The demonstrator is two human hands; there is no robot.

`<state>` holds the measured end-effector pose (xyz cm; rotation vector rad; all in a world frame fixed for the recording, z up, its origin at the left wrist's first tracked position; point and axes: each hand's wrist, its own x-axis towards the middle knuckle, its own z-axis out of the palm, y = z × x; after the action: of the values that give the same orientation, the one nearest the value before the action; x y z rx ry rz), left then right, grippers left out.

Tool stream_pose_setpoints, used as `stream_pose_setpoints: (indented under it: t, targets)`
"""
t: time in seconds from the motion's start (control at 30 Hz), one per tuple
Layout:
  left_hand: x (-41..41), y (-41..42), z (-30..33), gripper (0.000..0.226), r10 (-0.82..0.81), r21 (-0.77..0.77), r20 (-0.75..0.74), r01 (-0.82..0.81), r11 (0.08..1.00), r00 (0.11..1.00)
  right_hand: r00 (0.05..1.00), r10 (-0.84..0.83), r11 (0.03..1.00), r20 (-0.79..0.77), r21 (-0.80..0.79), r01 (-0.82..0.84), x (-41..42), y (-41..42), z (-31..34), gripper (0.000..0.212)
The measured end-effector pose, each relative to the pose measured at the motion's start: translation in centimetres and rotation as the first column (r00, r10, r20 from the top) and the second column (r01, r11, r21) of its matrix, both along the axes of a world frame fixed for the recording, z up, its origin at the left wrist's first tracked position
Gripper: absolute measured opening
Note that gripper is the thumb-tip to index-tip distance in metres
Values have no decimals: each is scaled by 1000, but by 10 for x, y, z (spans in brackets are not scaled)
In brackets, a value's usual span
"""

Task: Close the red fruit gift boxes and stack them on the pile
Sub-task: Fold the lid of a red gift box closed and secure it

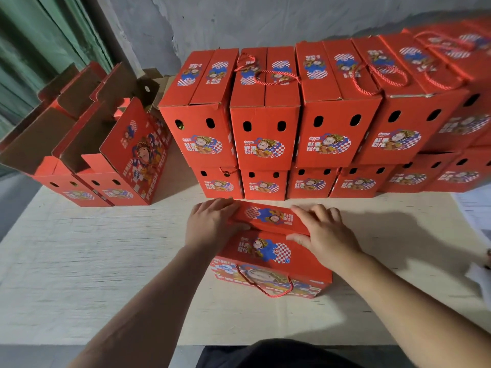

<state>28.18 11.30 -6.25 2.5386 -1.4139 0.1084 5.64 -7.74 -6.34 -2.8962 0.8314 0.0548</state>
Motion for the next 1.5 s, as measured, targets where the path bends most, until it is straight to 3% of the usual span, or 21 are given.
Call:
stream_pose_setpoints:
  t: [0.17,0.27,0.37,0.5,0.6,0.67,0.83,0.93,1.5]
  targets:
    - [-6,13,-17,91,4,26,-84,-2,1000,996,999,28,1000,-43,-6,-28,-1,-1,-10,100]
    - [-9,13,-18,87,16,28,-61,-14,1000,998,995,52,999,-87,16,-51,1,-1,-6,98]
    - [-12,16,-20,75,5,-73,29,-3,997,1000,991,60,995,-122,85,-49,2,0,-1,91]
    - [-25,19,-26,49,-76,-236,253,137,962,965,985,52,970,-167,244,-9,5,-4,3,91]
    - [-43,24,-32,46,-293,-179,206,330,927,934,987,60,944,-149,331,-8,3,-8,4,88]
    - [-52,27,-37,63,-347,-132,148,366,921,926,996,42,945,-76,327,-15,-1,-6,2,85]
    - [-54,31,-35,100,-327,-27,145,335,942,934,1000,-14,948,13,319,10,-5,-4,-4,84]
    - [-58,29,-37,97,-281,-51,161,292,955,946,998,-26,971,55,237,12,-6,-5,-6,84]
    - [-63,26,-39,95,-172,-99,164,190,977,971,992,-15,883,-122,464,70,3,-16,5,80]
